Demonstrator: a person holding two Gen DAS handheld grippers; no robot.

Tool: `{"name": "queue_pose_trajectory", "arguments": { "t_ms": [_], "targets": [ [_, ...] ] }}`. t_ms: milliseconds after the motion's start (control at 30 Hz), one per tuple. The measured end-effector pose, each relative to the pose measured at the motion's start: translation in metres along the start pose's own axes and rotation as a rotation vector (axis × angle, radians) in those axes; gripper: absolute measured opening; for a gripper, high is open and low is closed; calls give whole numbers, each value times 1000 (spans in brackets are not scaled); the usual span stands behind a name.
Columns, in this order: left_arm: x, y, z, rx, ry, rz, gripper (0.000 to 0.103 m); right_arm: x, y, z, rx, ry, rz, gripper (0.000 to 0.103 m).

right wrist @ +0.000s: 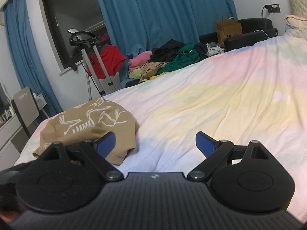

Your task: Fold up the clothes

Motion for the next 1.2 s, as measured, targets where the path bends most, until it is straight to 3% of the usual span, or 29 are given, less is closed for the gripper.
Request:
{"name": "queue_pose_trajectory", "arguments": {
  "t_ms": [300,600,767,900,1200],
  "targets": [
    [-120,-15,-13,19,61,99,9,-39,5,-15,-16,100,19,92],
    [-218,-32,-12,3,130,215,9,-90,-28,6,-114,108,-67,92],
    [-227,-50,-1,-27,152,210,10,-104,-72,43,-247,32,-201,92],
    [-219,-69,9,-108,168,239,10,-99,-110,78,-360,-41,-268,92],
    [-183,-100,23,-192,147,231,10,-34,-159,106,-418,-173,-220,92]
  ]
}}
Point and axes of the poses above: each gripper's, at about its wrist camera, not at the fingertips, and x roughly the way its jaws point, y to its right, z to its underside, the point moved 3 cm from there along x, roughly the way its jaws point, and after that the axes turned 8 degrees about z, right-handed, at the moved point
